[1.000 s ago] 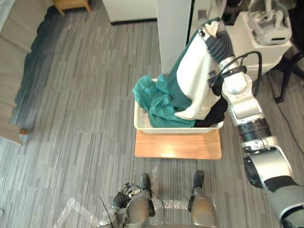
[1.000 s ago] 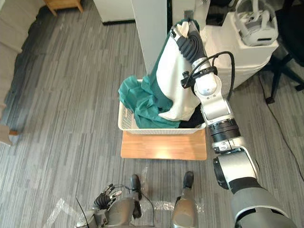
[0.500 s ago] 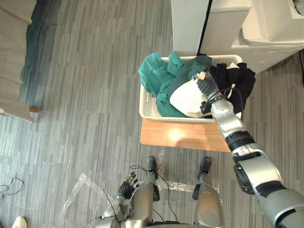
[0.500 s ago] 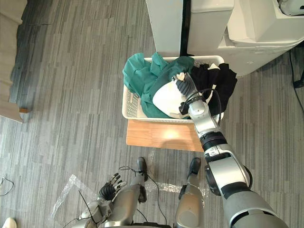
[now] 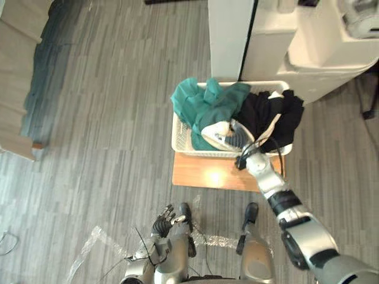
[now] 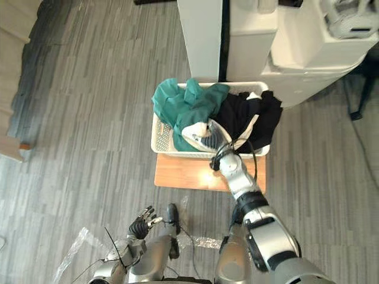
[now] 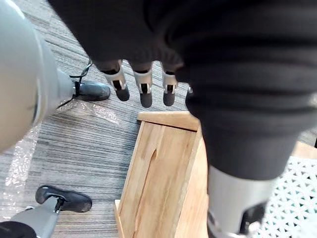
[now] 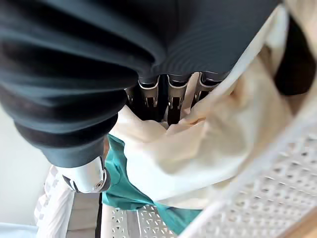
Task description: Tidy the bed and pick cloth on bed and put in laundry
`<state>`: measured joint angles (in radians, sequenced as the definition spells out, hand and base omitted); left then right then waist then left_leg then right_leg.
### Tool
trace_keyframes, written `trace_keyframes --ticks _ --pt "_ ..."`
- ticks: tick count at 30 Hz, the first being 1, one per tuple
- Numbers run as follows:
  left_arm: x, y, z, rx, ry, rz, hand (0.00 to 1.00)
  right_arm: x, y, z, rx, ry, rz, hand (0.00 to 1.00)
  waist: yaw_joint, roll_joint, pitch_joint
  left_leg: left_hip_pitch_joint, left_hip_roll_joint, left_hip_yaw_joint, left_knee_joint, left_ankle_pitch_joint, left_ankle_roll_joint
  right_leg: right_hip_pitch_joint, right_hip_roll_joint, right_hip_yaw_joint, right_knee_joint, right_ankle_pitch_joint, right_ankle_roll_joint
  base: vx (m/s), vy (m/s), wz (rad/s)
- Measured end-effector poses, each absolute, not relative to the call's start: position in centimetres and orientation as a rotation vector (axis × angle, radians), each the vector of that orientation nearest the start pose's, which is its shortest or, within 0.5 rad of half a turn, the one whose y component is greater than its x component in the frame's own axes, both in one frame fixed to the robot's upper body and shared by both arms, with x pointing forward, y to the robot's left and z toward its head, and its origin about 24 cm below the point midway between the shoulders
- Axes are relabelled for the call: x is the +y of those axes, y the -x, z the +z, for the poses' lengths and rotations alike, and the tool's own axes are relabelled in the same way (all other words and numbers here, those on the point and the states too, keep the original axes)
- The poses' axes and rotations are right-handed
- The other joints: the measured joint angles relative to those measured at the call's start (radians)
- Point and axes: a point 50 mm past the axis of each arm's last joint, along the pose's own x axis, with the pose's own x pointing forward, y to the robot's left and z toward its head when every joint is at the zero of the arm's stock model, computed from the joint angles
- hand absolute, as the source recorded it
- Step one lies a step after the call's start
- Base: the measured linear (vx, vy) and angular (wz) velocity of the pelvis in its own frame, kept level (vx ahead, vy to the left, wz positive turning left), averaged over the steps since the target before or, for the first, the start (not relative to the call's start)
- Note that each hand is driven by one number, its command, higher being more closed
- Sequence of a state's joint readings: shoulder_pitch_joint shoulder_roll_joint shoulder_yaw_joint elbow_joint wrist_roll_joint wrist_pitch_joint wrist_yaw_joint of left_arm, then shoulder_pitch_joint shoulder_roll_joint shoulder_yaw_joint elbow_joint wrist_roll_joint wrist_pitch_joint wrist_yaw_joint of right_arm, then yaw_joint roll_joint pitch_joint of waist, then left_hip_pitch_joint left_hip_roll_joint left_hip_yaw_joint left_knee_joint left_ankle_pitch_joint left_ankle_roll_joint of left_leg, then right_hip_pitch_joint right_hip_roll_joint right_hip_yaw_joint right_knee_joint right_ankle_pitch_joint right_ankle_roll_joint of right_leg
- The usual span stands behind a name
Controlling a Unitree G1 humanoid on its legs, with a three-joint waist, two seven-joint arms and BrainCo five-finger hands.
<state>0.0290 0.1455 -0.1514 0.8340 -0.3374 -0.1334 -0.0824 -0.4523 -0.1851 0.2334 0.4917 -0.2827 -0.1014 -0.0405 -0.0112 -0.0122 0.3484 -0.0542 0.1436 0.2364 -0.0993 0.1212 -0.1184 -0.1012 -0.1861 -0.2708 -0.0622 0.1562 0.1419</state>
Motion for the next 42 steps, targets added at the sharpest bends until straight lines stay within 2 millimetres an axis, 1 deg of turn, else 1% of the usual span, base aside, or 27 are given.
trace_keyframes --ticks 1,2,3,4,6,9,10,13,14,16,18,20,21,22,23,25,26,27,29,31,33,34,35,36,38,42 --pt "18.0 -16.4 -12.5 0.748 0.124 0.009 0.0 -12.0 -32.5 5.5 -0.078 0.566 0.244 0.0 -0.001 -0.018 -0.013 0.016 0.0 0.014 -0.002 -0.005 0.003 0.01 0.002 0.009 -0.01 -0.002 0.0 -0.04 -0.007 -0.28" --pt "18.0 -16.4 -12.5 0.749 0.124 0.01 0.0 -12.0 -32.5 5.4 -0.078 0.566 0.244 0.0 -0.001 -0.019 -0.015 0.017 0.0 0.015 -0.002 -0.005 0.003 0.01 0.002 0.01 -0.01 -0.002 0.0 -0.05 0.002 -0.27" --pt "18.4 -15.9 -12.8 0.776 0.107 0.02 0.0 -12.6 -31.8 4.8 -0.063 0.575 0.245 0.0 -0.003 -0.026 -0.051 0.024 -0.001 0.028 -0.002 -0.013 0.001 0.01 0.002 0.028 -0.012 -0.002 0.001 -0.02 0.005 -0.19" --pt "18.6 -15.8 -12.9 0.783 0.104 0.026 0.0 -12.8 -31.7 4.5 -0.053 0.577 0.247 0.0 -0.003 -0.027 -0.063 0.028 -0.001 0.033 -0.002 -0.015 0.001 0.01 0.002 0.03 -0.012 -0.002 0.001 -0.02 0.006 -0.3" --pt "18.9 -15.4 -13.1 0.797 0.092 0.038 0.0 -13.4 -30.8 3.4 -0.011 0.586 0.255 0.0 -0.003 -0.023 -0.106 0.045 0.0 0.054 -0.002 -0.023 0.001 0.012 0.004 0.048 -0.014 -0.003 0.002 0.01 -0.001 -0.28" --pt "19.4 -14.9 -13.4 0.82 0.094 0.076 0.0 -13.9 -29.9 2.7 0.008 0.59 0.244 0.0 -0.008 -0.024 -0.117 0.072 0.004 0.072 -0.002 -0.03 -0.003 0.036 0.01 0.061 -0.022 -0.003 0.002 0.01 -0.009 -0.18" --pt "19.5 -14.6 -13.5 0.832 0.093 0.084 0.0 -14.3 -29.6 2.3 0.025 0.592 0.233 0.0 -0.01 -0.024 -0.13 0.077 0.006 0.075 -0.002 -0.033 -0.004 0.043 0.012 0.063 -0.03 -0.003 0.002 0.05 -0.014 -0.09" --pt "19.5 -14.2 -13.7 0.843 0.095 0.087 0.0 -15.3 -29.4 2.0 0.044 0.591 0.196 0.0 -0.011 -0.028 -0.148 0.093 0.008 0.092 -0.003 -0.038 -0.009 0.045 0.015 0.082 -0.031 -0.003 0.004 0.05 -0.005 -0.16" --pt "19.5 -14.2 -13.7 0.844 0.096 0.087 0.0 -16.0 -29.2 1.9 0.055 0.584 0.169 0.0 -0.011 -0.029 -0.151 0.1 0.008 0.101 -0.002 -0.041 -0.012 0.046 0.015 0.085 -0.031 0.001 0.008 0.05 -0.004 -0.16" --pt "19.5 -14.0 -13.8 0.849 0.098 0.089 0.0 -17.1 -28.8 1.4 0.082 0.575 0.122 0.0 -0.013 -0.03 -0.167 0.105 0.007 0.107 -0.002 -0.043 -0.012 0.047 0.015 0.089 -0.031 0.003 0.006 0.05 -0.003 -0.12" --pt "19.5 -13.8 -13.8 0.854 0.1 0.091 0.0 -18.7 -28.1 0.8 0.114 0.589 0.053 0.0 -0.015 -0.031 -0.171 0.125 0.008 0.118 -0.002 -0.051 -0.017 0.061 0.017 0.101 -0.031 0.002 0.006 0.06 0.002 -0.14" --pt "19.4 -13.6 -13.9 0.857 0.113 0.1 0.0 -20.4 -26.9 -0.2 0.164 0.588 -0.021 0.0 -0.02 -0.031 -0.173 0.151 0.008 0.129 -0.002 -0.062 -0.018 0.079 0.019 0.11 -0.034 0.0 0.007 0.05 0.003 -0.17" --pt "19.4 -13.5 -13.9 0.858 0.121 0.11 0.0 -21.1 -26.2 -0.8 0.196 0.585 -0.048 0.0 -0.027 -0.031 -0.179 0.154 0.008 0.134 -0.002 -0.065 -0.018 0.08 0.019 0.113 -0.034 -0.001 0.008 0.03 -0.002 -0.15" --pt "19.5 -13.4 -14.0 0.861 0.126 0.118 0.0 -21.9 -25.2 -2.0 0.25 0.574 -0.089 0.0 -0.031 -0.031 -0.188 0.159 0.008 0.14 -0.002 -0.068 -0.019 0.08 0.02 0.118 -0.034 -0.001 0.008 0.03 -0.006 -0.15" --pt "19.6 -13.3 -14.0 0.863 0.128 0.123 0.0 -22.3 -24.6 -2.7 0.287 0.561 -0.11 0.0 -0.031 -0.031 -0.192 0.163 0.008 0.145 -0.002 -0.07 -0.02 0.08 0.022 0.123 -0.034 -0.002 0.007 0.03 -0.01 -0.27" --pt "19.9 -12.8 -14.3 0.887 0.133 0.142 0.0 -23.3 -21.6 -6.2 0.456 0.488 -0.178 0.0 -0.033 -0.029 -0.212 0.179 0.012 0.164 -0.002 -0.076 -0.024 0.082 0.028 0.14 -0.034 -0.004 0.006 0.02 -0.013 -0.25" --pt "19.9 -12.7 -14.4 0.892 0.134 0.143 0.0 -23.5 -20.7 -7.0 0.499 0.463 -0.195 0.0 -0.037 -0.028 -0.214 0.183 0.013 0.164 -0.002 -0.077 -0.025 0.087 0.028 0.14 -0.034 -0.006 0.007 0.01 -0.016 -0.07" --pt "19.7 -12.6 -14.5 0.899 0.14 0.144 0.0 -23.9 -18.9 -8.6 0.586 0.416 -0.23 0.0 -0.044 -0.025 -0.215 0.196 0.013 0.165 -0.002 -0.079 -0.026 0.1 0.029 0.139 -0.035 -0.01 0.007 0.0 0.0 0.0" --pt "19.4 -12.4 -14.7 0.904 0.174 0.17 0.0 -24.2 -15.5 -10.9 0.716 0.316 -0.312 0.0 -0.053 -0.02 -0.222 0.208 0.013 0.169 -0.003 -0.084 -0.027 0.118 0.028 0.139 -0.035 -0.019 0.013 -0.02 -0.006 -0.02" --pt "19.1 -11.8 -15.0 0.929 0.185 0.178 0.0 -24.3 -12.6 -12.5 0.823 0.232 -0.39 0.0 -0.059 -0.015 -0.242 0.209 0.013 0.174 -0.003 -0.089 -0.032 0.116 0.028 0.142 -0.035 -0.028 0.01 -0.04 -0.01 -0.05" --pt "19.0 -11.5 -15.1 0.936 0.185 0.189 0.0 -24.1 -10.7 -13.5 0.889 0.177 -0.447 0.0 -0.059 -0.015 -0.246 0.212 0.014 0.177 -0.003 -0.091 -0.033 0.117 0.029 0.144 -0.035 -0.028 0.01 -0.01 -0.003 -0.02" --pt "19.0 -11.5 -15.1 0.937 0.185 0.194 0.0 -24.1 -10.3 -13.7 0.902 0.165 -0.459 0.0 -0.059 -0.015 -0.247 0.212 0.014 0.176 -0.003 -0.094 -0.034 0.118 0.029 0.144 -0.035 -0.028 0.01 -0.02 -0.008 -0.03" --pt "18.9 -11.1 -15.3 0.946 0.199 0.214 0.0 -23.6 -9.0 -14.4 0.951 0.12 -0.498 0.0 -0.058 -0.016 -0.247 0.217 0.014 0.178 -0.003 -0.094 -0.035 0.121 0.028 0.144 -0.035 -0.028 0.01 0.0 0.0 0.0" --pt "18.8 -10.7 -15.5 0.963 0.209 0.226 0.0 -23.2 -8.2 -14.9 0.989 0.088 -0.505 0.0 -0.058 -0.016 -0.246 0.226 0.014 0.178 -0.003 -0.095 -0.034 0.13 0.029 0.144 -0.035 -0.028 0.01 0.0 0.0 0.0" --pt "18.9 -10.3 -15.7 0.979 0.213 0.25 0.0 -22.5 -7.3 -15.5 1.034 0.039 -0.515 0.0 -0.056 -0.015 -0.249 0.237 0.014 0.179 -0.003 -0.097 -0.032 0.14 0.028 0.144 -0.035 -0.029 0.011 0.0 0.0 0.0" --pt "18.9 -10.1 -15.7 0.982 0.237 0.271 0.0 -21.3 -6.4 -16.2 1.089 -0.029 -0.484 0.0 -0.051 -0.014 -0.255 0.243 0.012 0.178 -0.003 -0.1 -0.029 0.147 0.027 0.143 -0.035 -0.03 0.013 0.0 0.0 0.0"
